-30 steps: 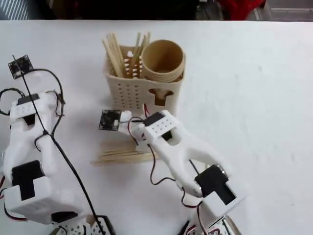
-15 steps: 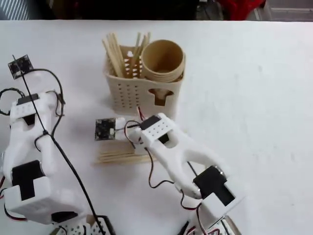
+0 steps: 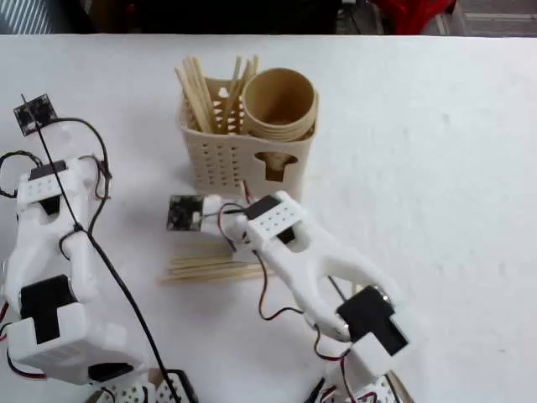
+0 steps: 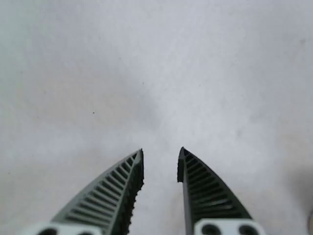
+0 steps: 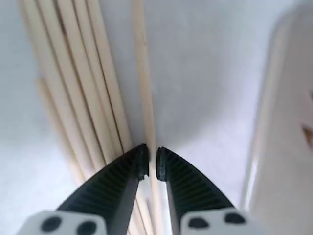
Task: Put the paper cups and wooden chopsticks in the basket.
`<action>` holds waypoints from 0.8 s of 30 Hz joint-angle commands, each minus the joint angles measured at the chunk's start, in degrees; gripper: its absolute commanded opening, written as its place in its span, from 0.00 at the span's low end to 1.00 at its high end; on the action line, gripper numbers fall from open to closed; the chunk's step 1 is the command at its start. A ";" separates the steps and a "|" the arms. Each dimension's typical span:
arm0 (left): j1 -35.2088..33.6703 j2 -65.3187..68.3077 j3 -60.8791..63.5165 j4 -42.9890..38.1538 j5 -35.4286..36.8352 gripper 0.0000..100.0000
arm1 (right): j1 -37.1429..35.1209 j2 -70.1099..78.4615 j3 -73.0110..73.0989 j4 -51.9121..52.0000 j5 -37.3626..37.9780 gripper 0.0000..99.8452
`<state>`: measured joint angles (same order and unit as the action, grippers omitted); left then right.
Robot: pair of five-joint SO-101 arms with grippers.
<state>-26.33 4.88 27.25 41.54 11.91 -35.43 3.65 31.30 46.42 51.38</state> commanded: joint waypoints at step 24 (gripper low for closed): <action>0.57 -0.31 -0.53 -0.97 0.53 0.13 | -2.68 -30.11 -24.44 -30.55 -27.08 0.02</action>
<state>-26.33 4.88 27.25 41.54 11.91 -37.54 -31.08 11.69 23.56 24.75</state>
